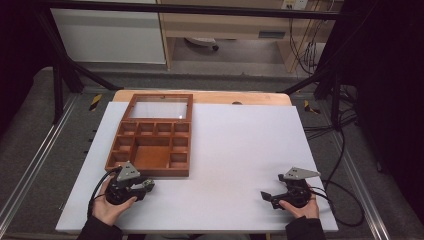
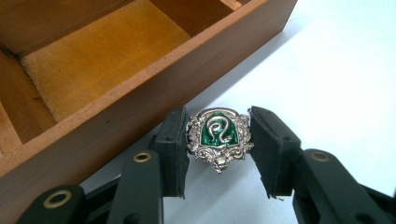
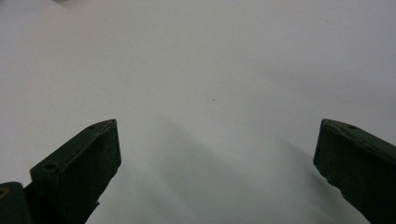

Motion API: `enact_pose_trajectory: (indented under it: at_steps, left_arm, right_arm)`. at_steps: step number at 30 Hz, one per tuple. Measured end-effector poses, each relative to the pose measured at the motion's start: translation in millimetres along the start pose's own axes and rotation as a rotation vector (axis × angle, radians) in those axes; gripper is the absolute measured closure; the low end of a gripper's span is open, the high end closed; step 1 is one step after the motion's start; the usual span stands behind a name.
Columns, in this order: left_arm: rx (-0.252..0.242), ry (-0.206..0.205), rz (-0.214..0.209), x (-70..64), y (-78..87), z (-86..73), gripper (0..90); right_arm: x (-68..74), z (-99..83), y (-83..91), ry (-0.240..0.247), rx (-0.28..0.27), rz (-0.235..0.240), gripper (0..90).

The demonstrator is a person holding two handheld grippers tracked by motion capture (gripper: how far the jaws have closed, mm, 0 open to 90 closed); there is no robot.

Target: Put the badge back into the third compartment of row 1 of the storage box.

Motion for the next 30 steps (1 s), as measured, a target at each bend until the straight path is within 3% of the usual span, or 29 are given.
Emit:
enact_pose_trajectory:
  at_steps: [30]
  left_arm:
    - [-0.071, 0.006, 0.012, 1.6, 24.7, 13.1, 57.5]
  right_arm:
    - [0.2, 0.0, 0.1, -0.001, 0.0, 0.0, 1.0]
Point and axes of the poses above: each handheld gripper's, and its own axes: y roughly backward along the jaws, z roughly out of its top, x roughly to its left, the point moved 7 cm from there along -y, roughly forward along the jaws, and after that the axes turned 3 degrees about y, right-handed, at the moved point
